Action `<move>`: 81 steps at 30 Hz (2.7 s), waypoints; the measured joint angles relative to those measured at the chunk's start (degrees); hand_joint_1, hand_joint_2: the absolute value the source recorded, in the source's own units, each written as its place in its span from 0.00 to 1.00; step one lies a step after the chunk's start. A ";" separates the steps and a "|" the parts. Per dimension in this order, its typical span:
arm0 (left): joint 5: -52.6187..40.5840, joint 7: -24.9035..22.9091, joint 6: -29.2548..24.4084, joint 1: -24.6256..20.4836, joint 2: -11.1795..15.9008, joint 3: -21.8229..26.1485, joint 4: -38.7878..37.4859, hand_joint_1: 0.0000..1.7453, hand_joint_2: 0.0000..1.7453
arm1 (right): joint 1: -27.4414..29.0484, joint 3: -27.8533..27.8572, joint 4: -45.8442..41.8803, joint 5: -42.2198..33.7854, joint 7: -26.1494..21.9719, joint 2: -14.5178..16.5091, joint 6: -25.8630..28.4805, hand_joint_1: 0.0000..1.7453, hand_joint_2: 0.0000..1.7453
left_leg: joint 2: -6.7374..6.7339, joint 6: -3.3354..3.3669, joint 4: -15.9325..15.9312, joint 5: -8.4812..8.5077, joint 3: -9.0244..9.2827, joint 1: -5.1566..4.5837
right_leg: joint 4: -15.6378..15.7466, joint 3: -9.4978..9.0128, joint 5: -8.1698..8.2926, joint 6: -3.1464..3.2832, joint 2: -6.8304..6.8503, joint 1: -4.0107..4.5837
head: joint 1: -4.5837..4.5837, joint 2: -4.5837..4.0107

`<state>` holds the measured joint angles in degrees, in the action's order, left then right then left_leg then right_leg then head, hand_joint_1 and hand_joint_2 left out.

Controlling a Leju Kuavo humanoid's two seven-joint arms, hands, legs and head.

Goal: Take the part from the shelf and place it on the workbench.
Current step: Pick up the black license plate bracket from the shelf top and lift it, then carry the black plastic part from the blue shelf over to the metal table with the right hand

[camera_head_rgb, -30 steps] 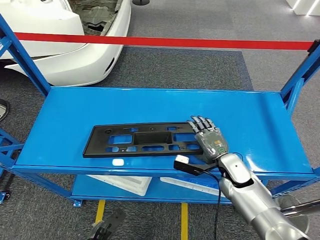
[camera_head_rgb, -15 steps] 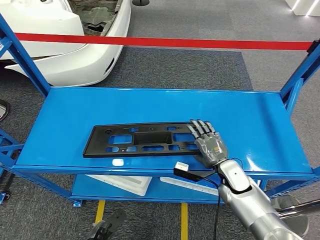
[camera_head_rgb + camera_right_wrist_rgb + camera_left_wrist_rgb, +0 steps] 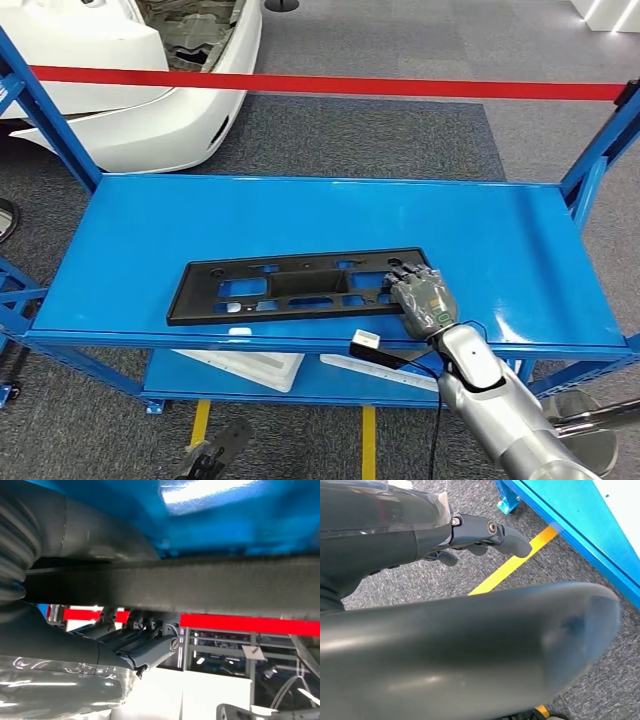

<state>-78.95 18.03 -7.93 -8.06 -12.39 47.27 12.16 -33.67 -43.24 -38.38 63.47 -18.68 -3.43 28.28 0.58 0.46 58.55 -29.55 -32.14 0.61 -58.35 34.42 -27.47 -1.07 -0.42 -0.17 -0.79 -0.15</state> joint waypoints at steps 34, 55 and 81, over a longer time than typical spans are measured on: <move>3.74 0.45 -1.35 0.92 0.00 -0.63 -0.01 0.00 0.00 | 11.44 10.75 -28.04 -2.57 2.46 -8.35 -4.23 1.00 1.00 | 0.04 0.01 0.01 -0.02 -0.01 -0.03 | 0.02 0.01 -0.01 -0.01 0.05 -0.02 | 0.00 0.01; 8.05 4.03 -3.19 3.02 0.00 2.13 0.00 0.00 0.00 | 38.71 12.68 -62.49 17.27 8.87 -8.05 8.82 1.00 1.00 | 0.03 -0.05 -0.03 -0.09 -0.08 -0.01 | 0.02 0.05 -0.08 0.01 0.05 -0.02 | 0.00 0.00; 8.15 1.83 -6.60 2.98 -0.11 3.01 -0.01 0.00 0.00 | 39.03 9.08 -61.93 14.57 12.15 -6.50 9.05 1.00 1.00 | -0.16 0.85 -0.71 0.60 0.28 0.14 | -0.03 -0.04 -0.32 -0.74 0.05 -0.30 | -0.02 0.01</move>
<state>-70.79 19.86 -14.54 -5.08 -12.51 50.28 12.15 5.36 -34.16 -100.31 78.03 -6.52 -9.93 37.34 0.42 1.31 57.85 -28.95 -31.86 0.75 -58.37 34.38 -27.79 -1.81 -0.37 -0.47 -0.80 -0.14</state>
